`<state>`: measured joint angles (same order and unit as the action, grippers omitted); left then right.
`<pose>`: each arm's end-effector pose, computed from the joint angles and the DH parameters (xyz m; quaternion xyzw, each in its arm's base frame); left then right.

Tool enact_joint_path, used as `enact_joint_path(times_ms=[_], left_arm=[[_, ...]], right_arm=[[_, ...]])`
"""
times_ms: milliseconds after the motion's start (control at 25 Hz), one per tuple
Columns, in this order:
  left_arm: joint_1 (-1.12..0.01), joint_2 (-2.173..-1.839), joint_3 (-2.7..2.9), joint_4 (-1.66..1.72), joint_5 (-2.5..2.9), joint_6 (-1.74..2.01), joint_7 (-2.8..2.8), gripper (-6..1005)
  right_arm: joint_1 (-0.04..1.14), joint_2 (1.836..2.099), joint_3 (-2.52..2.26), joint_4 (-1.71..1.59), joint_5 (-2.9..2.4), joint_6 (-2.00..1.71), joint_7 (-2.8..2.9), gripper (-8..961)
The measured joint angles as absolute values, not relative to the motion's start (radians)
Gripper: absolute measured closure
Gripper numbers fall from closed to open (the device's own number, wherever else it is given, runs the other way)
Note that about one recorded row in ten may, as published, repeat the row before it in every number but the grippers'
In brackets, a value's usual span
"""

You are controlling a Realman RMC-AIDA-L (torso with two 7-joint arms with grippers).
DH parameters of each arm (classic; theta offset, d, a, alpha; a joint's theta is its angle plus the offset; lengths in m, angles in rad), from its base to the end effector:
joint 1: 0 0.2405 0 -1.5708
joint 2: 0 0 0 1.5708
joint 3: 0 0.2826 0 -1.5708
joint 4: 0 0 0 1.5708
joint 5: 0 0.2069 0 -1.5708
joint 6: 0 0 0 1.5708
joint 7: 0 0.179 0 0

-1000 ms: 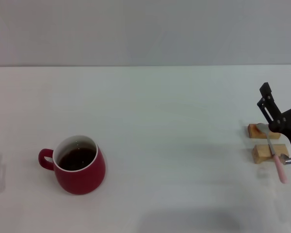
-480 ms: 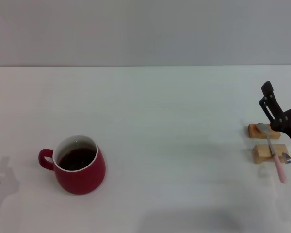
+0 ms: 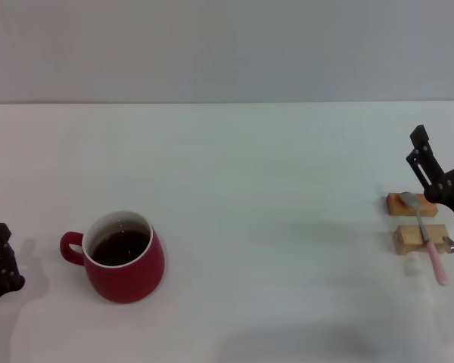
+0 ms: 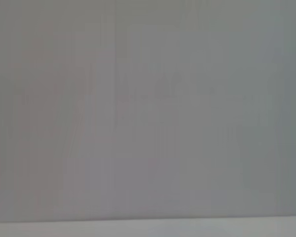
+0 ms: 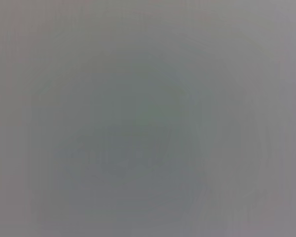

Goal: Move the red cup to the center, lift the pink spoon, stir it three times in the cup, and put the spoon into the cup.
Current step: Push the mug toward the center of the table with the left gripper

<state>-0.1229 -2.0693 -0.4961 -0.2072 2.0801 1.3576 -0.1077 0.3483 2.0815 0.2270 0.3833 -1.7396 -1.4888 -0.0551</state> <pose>-0.3942 0.2482 -0.0403 -0.6887 -0.2652 -0.2718 0.6177 0.2927 0.3151 -0.0521 -0.6739 0.1781 0.3903 0.6015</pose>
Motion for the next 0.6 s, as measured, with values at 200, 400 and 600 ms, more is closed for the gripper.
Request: enact_joint_path(times_ms=[200, 400, 600], left_arm=[[-0.134, -2.069, -0.472, -0.207, 2.08, 1.344, -0.111, 1001], [-0.14, -2.069, -0.459, -0.21, 2.08, 1.328, -0.111, 1001], [-0.154, -2.067, -0.423, -0.219, 2.08, 1.296, -0.113, 1001]], right_arm=[[0.352, 2.082, 0.228, 0.383, -1.74, -1.486, -0.055, 245], [0.354, 2.082, 0.231, 0.383, -1.739, -1.483, -0.055, 246], [0.35, 2.083, 0.233, 0.387, -1.739, -1.482, -0.055, 246]])
